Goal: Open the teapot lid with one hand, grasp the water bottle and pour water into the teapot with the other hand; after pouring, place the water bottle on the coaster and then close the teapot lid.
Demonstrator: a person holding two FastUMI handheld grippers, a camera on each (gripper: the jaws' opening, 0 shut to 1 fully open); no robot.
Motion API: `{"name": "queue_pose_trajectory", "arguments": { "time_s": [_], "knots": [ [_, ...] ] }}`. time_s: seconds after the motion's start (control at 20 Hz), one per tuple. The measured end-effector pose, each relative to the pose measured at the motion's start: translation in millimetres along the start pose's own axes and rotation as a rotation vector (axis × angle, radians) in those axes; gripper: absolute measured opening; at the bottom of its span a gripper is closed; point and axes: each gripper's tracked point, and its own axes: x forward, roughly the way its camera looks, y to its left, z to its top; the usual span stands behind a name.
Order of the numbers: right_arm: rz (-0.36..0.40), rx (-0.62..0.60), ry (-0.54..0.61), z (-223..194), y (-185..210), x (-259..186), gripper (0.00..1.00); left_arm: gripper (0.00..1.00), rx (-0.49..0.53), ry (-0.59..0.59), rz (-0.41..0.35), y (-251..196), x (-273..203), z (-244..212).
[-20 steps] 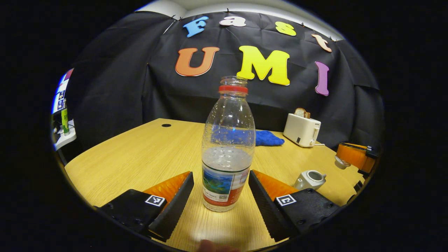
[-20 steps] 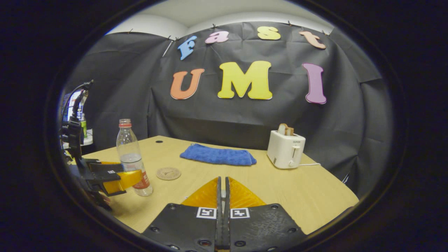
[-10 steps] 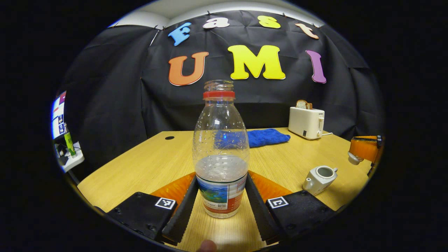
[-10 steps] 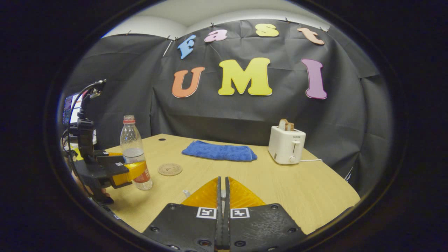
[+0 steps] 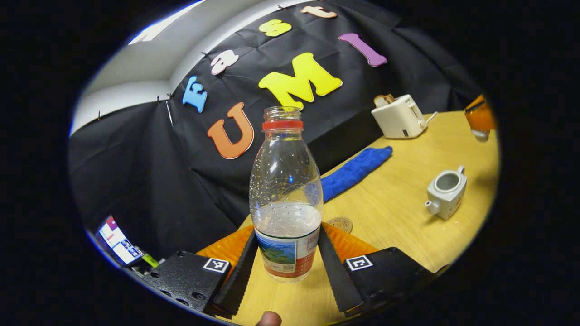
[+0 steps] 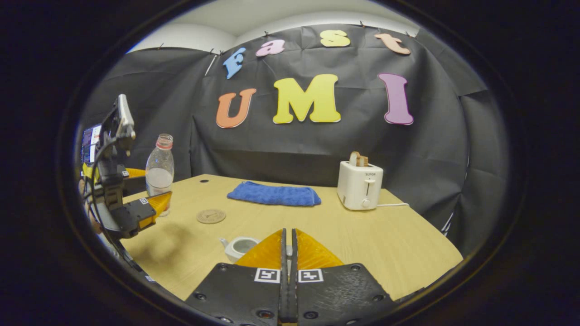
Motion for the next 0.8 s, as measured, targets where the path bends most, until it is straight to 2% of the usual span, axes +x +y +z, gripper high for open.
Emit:
{"name": "queue_pose_trajectory", "arguments": {
  "time_s": [0.15, 0.55, 0.8],
  "knots": [
    [-0.004, 0.012, 0.004, -2, -12, -2, 0.0, 0.78, 0.162, 0.012, 0.044, 9, 1, -3],
    [-0.019, 0.009, 0.006, -6, -31, -9, 0.0, 0.78, 0.553, 0.011, 0.072, -3, 3, -8],
    [-0.024, 0.011, 0.01, -9, -38, -11, 0.0, 0.78, 0.732, -0.009, 0.055, -13, 0, -2]
  ]
}}
